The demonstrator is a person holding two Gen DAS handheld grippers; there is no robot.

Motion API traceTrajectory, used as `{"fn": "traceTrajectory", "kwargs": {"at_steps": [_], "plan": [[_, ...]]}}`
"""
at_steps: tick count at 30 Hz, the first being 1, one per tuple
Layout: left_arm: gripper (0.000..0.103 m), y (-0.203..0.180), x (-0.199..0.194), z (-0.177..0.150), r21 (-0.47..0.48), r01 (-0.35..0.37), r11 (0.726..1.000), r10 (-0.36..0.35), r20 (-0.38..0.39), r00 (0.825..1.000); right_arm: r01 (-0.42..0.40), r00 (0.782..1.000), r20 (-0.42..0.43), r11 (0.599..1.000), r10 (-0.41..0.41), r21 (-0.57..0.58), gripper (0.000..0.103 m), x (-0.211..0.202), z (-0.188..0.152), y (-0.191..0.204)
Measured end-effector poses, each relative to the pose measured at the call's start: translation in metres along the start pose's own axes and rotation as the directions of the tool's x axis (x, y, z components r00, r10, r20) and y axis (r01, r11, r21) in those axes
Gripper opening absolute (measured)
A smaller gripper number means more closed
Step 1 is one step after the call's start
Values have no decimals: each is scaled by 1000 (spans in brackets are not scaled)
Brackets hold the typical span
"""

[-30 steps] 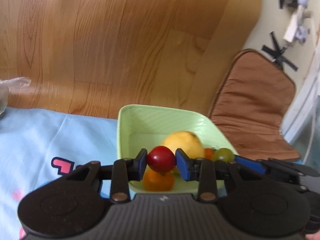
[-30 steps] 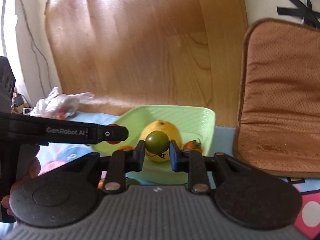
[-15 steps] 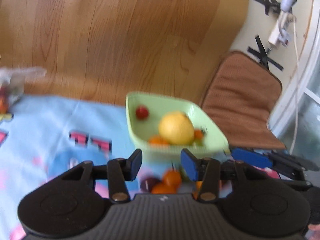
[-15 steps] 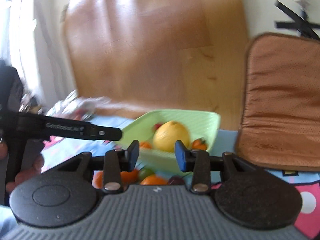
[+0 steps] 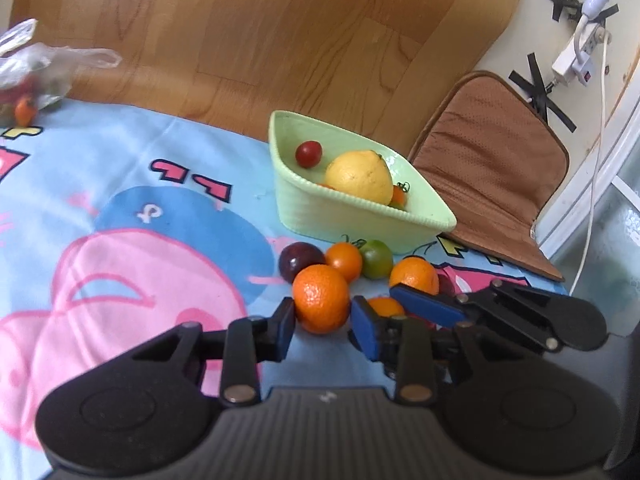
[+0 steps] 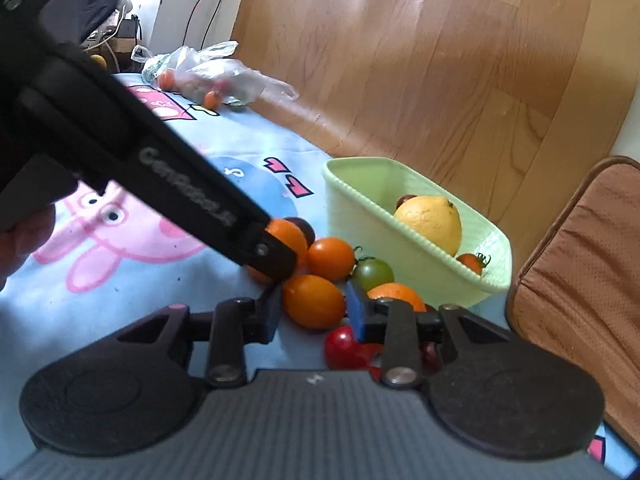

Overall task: Organize fruits
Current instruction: 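Grasp a mandarin with the left gripper while the right grasps an orange cherry tomato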

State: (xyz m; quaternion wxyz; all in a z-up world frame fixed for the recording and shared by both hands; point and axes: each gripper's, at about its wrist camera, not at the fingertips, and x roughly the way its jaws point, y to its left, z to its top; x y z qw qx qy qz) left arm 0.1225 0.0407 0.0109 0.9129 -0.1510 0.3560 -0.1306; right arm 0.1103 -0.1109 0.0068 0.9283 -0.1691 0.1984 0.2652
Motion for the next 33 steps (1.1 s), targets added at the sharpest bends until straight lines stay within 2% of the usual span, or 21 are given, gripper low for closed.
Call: {"fn": "traceTrajectory", "kwargs": {"at_steps": [6,12,15,19,20,21,22,23,26,33], "plan": [[31,5,-36,-29,21,59,998,-59,-11,998,-21,998,67,1000,21,-4,36,-48,-13,19],[31,-6,-60,-59,76,134,988,-130,-54,990,39,999,22,996,-41,78,37,-89,-43,19],[31,-13,-60,-66,75,187,979,-181,-78,980,46,999,-6,990,-46,136,37,-99,-53,18],[36,-19,-58,-72,80,169,982,-163,-70,984,79,997,-19,986,-77,144,39,-100,-57,24],[38,-21,-59,-73,85,156,984,-151,-64,986,76,997,-19,986,-74,146,45,-101,-57,25],[45,-22,-61,-74,90,144,985,-139,-57,989,68,998,-19,986,-66,152,53,-100,-58,25],[50,-23,-64,-74,95,134,986,-130,-48,990,57,998,-21,985,-55,162,56,-100,-58,25],[51,-24,-67,-75,102,126,987,-123,-38,992,51,999,-24,984,-48,173,59,-100,-60,25],[54,-23,-72,-77,114,111,987,-109,-23,994,53,998,-26,978,-49,201,64,-101,-63,23],[57,-22,-65,-82,133,82,988,-87,27,996,32,999,-37,960,-22,277,67,-102,-67,17]]}}
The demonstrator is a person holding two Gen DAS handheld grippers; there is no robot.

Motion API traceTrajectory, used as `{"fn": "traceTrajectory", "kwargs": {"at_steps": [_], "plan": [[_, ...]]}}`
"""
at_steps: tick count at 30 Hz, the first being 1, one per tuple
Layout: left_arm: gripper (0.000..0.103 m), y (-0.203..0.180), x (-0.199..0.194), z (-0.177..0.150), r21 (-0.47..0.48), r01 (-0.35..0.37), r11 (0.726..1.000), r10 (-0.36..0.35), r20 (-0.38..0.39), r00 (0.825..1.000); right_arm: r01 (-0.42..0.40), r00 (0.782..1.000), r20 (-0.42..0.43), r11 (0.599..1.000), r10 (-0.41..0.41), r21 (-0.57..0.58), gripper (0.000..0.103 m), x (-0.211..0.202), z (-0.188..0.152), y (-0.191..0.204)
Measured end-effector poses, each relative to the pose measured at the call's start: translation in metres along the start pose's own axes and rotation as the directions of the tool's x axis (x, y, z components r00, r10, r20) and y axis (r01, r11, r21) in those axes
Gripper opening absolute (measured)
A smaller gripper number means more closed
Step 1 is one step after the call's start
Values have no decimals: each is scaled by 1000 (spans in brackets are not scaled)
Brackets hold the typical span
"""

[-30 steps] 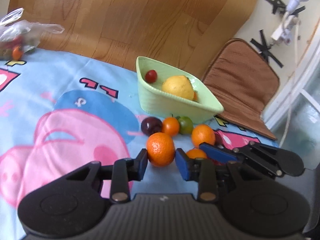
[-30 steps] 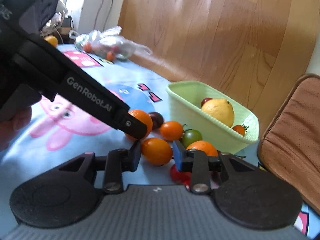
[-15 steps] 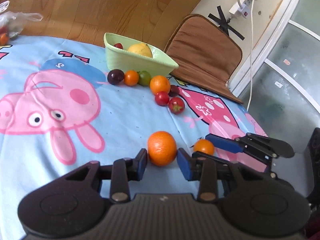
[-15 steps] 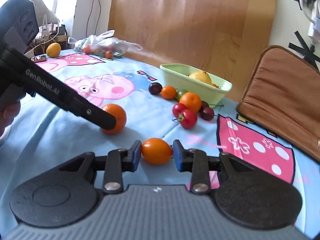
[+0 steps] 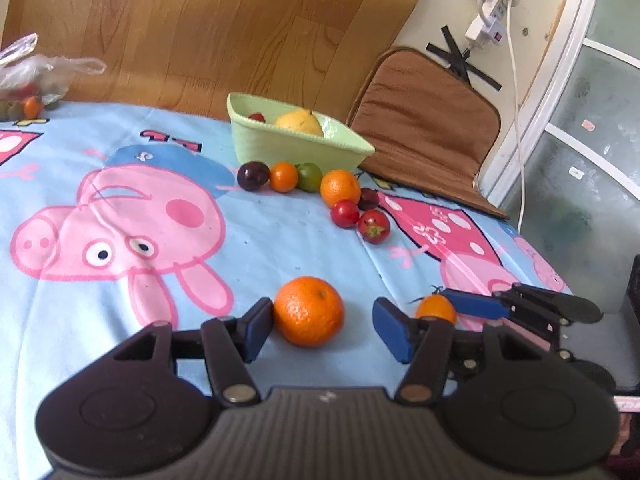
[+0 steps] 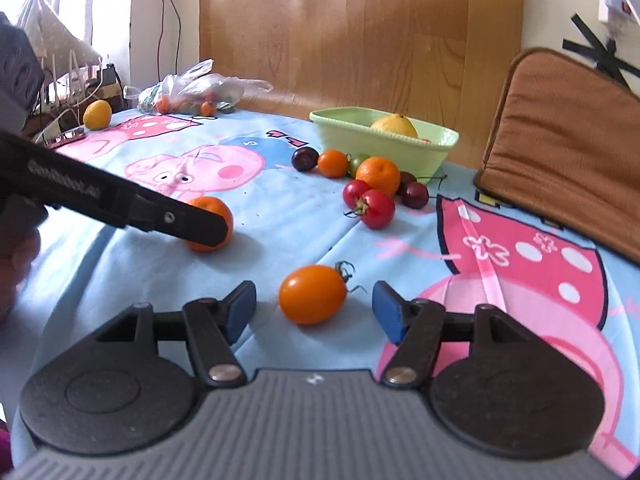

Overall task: Organize fruits
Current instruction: 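Grasp a mandarin with the left gripper while the right grasps an orange cherry tomato, then lower both fruits into the green bowl and open both grippers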

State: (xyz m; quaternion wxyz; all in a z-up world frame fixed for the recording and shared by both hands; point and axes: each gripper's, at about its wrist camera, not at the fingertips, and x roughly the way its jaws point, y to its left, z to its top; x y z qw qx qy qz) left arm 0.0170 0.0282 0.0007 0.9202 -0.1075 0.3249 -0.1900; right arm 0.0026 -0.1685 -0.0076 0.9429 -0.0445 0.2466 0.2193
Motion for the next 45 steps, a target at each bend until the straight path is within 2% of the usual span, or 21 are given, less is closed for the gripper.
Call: {"fn": "traceTrajectory", "kwargs": {"at_steps": [8,11,22,24,25,27,30,34,38,42,45], "plan": [[60,-8,-5,-6,65,-51,997,48,45,998,-10,1000,-4,1000,10,16,67,-3,-3,1],[60,-13,-9,-9,99,-53,994,45,75,996,-20,1000,-6,999,20,25,68,-6,-5,1],[59,-16,-1,-2,132,-116,984,109,56,992,-23,1000,-3,999,23,37,66,-8,-6,0],[55,-20,1,-1,162,-136,977,127,64,990,-19,1000,0,999,19,36,57,-8,-5,1],[41,-21,3,-1,176,-142,974,133,58,989,-19,1000,2,999,19,37,54,-8,-5,0],[39,-22,7,-3,185,-139,973,133,43,990,-20,1000,5,999,20,39,37,-6,-4,-1],[39,-22,5,-2,182,-121,976,115,46,992,-28,999,20,999,27,44,36,-3,0,-4],[39,-18,7,17,139,-69,988,62,48,997,-41,998,58,998,38,56,36,0,11,-10],[39,-14,24,52,108,-52,993,46,60,997,-22,991,137,998,14,55,36,10,36,-24],[39,-11,44,86,104,-77,992,66,102,993,-15,986,167,996,0,86,36,32,62,-48],[39,-3,62,108,87,-90,992,81,106,991,7,981,192,998,-21,70,36,46,78,-62]]}}
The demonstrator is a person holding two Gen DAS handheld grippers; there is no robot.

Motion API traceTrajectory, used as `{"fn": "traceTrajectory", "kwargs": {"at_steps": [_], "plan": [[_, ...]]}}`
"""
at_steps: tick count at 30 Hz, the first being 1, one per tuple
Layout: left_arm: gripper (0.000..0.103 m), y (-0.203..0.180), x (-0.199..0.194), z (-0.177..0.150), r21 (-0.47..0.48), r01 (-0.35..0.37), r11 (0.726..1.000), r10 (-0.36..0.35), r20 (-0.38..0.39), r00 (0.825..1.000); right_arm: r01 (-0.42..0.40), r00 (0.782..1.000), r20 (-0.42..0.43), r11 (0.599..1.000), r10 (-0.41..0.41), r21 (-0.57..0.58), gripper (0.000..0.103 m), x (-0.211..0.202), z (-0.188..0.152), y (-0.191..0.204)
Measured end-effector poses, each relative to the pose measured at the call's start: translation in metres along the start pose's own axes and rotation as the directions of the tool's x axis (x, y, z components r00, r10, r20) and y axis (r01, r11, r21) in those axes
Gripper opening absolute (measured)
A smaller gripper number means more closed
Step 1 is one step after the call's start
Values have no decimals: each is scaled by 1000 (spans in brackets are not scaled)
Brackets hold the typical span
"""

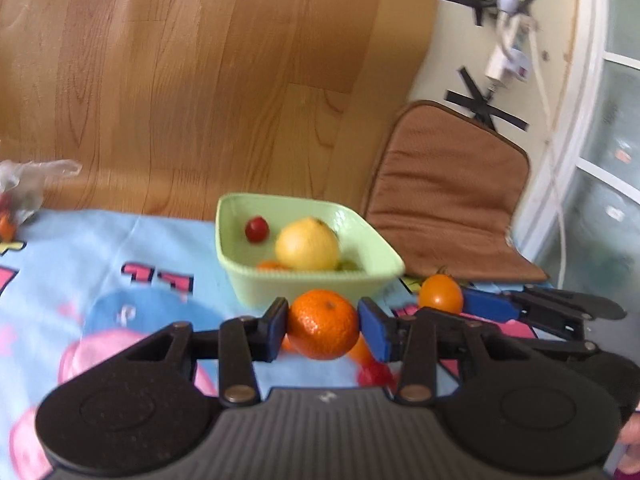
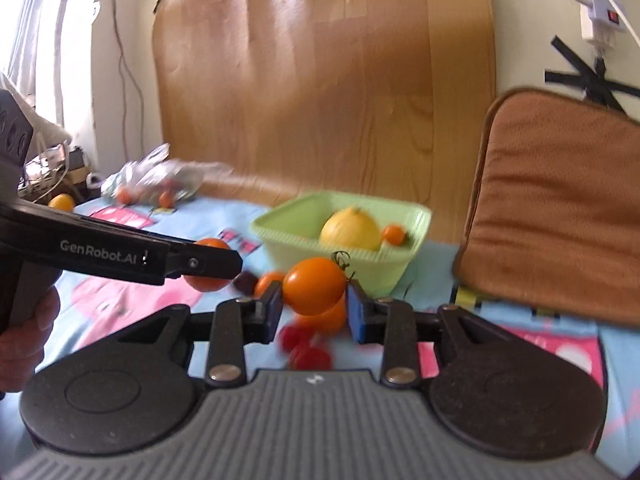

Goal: Organize fruits

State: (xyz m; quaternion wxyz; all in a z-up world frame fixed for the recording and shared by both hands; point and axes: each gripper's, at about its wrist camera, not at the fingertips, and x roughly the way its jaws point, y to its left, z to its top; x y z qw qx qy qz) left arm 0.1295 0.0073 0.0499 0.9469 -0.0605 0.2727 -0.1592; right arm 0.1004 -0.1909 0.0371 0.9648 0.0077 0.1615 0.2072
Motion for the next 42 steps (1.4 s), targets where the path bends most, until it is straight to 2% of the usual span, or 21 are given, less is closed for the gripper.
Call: {"fn": "traceTrajectory", "kwargs": {"at_steps": [8,15,18,21,28,30,37,42], "plan": [[39,13,53,37,9,-68,998,68,-2,998,41,999,7,999,-41,27,36,43,18,-23],[40,17,88,43,17,-147,989,147,-41,988,61,997,-40,996,-59,71,37,69,14,-34],[48,15,92,41,31,-194,980,196,-46,980,60,997,-43,996,-57,64,38,71,11,-33],[52,14,80,42,24,-204,979,205,-35,978,64,998,-29,996,-62,70,44,61,14,-31],[56,0,34,30,32,-212,977,212,-5,977,80,997,-22,989,-77,124,44,12,7,-11],[56,-5,20,20,29,-212,977,212,-5,977,92,996,-31,985,-88,148,49,-4,-3,-3],[57,-13,-16,-25,-10,-209,978,209,-29,978,160,985,-99,964,-142,214,55,-45,-37,21],[57,-20,-32,-66,-11,-225,974,224,-74,972,210,976,-111,940,-186,269,67,-66,-58,25]]}}
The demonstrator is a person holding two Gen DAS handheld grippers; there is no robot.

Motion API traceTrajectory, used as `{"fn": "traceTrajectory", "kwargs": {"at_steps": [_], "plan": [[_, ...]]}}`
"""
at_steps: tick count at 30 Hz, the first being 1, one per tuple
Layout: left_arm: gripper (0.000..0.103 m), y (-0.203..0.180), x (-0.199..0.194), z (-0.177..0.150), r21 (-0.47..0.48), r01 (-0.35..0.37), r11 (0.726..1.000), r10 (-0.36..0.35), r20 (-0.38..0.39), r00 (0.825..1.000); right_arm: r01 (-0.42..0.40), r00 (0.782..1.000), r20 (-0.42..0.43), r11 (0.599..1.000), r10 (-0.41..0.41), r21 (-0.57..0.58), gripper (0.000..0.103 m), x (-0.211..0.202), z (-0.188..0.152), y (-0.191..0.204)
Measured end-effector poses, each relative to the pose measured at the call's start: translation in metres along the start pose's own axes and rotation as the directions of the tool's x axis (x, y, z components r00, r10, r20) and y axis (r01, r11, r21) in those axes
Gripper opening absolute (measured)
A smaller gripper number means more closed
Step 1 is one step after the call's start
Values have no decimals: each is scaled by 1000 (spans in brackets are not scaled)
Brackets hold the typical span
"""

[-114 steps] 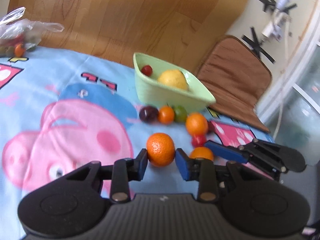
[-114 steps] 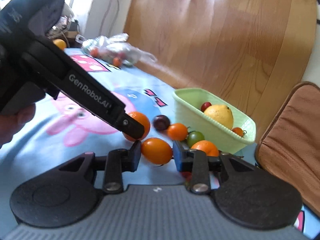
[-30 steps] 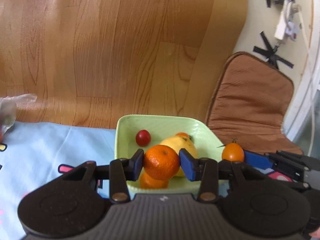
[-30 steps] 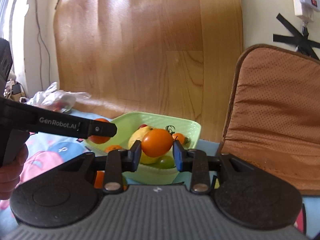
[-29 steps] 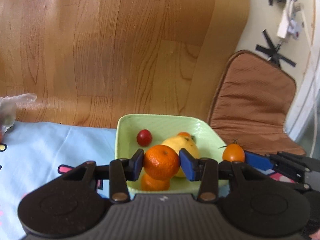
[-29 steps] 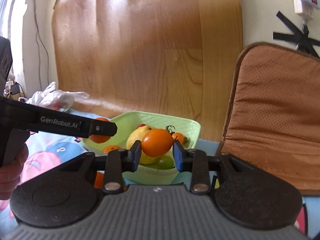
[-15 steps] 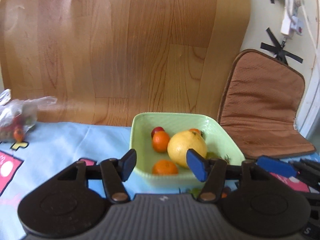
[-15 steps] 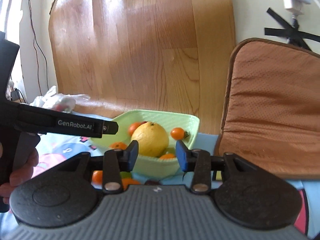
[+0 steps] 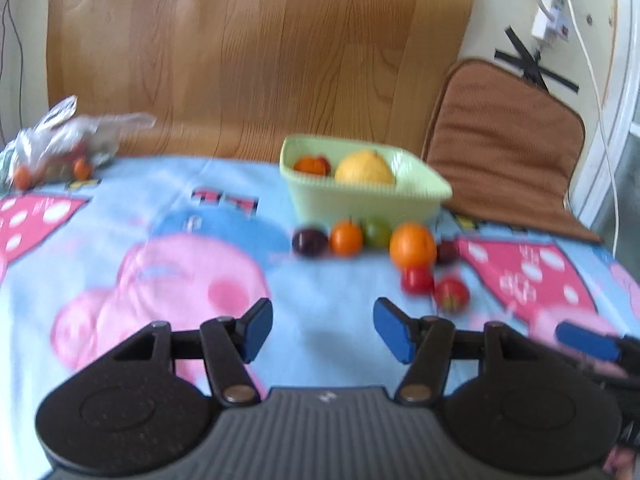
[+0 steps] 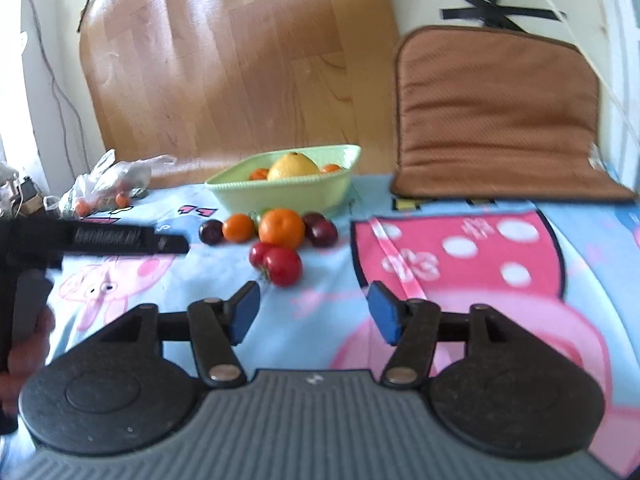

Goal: Organize fruits

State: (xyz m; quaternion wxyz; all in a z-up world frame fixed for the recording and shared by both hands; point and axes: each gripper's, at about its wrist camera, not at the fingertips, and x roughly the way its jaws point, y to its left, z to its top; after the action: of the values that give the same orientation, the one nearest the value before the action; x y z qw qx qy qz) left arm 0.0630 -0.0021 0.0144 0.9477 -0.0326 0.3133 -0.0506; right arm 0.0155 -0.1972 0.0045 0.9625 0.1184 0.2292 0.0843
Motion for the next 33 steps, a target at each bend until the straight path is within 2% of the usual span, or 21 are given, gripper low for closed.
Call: {"fn": "traceTrajectory", "kwargs": {"at_steps": [3,6,14,24,33], "plan": [[57,-5,-8,-20,23,-24,999,25,-7,1000,18,1000,-12,999,-18,42,68,-8,-10,-5],[59,-13,-19,-35,68,-68,995,66,35,997,35,999,3,997,-35,68,70,-19,-16,-8],[60,-18,-32,-43,99,-110,989,100,94,991,8,1000,-10,990,-6,143,74,-24,-23,-21],[63,-17,-32,-44,96,-104,990,94,97,991,-3,1000,-19,993,6,120,81,-23,-23,-18],[72,-17,-32,-44,98,-99,990,89,98,991,-18,1000,-19,992,21,124,83,-22,-23,-19]]}}
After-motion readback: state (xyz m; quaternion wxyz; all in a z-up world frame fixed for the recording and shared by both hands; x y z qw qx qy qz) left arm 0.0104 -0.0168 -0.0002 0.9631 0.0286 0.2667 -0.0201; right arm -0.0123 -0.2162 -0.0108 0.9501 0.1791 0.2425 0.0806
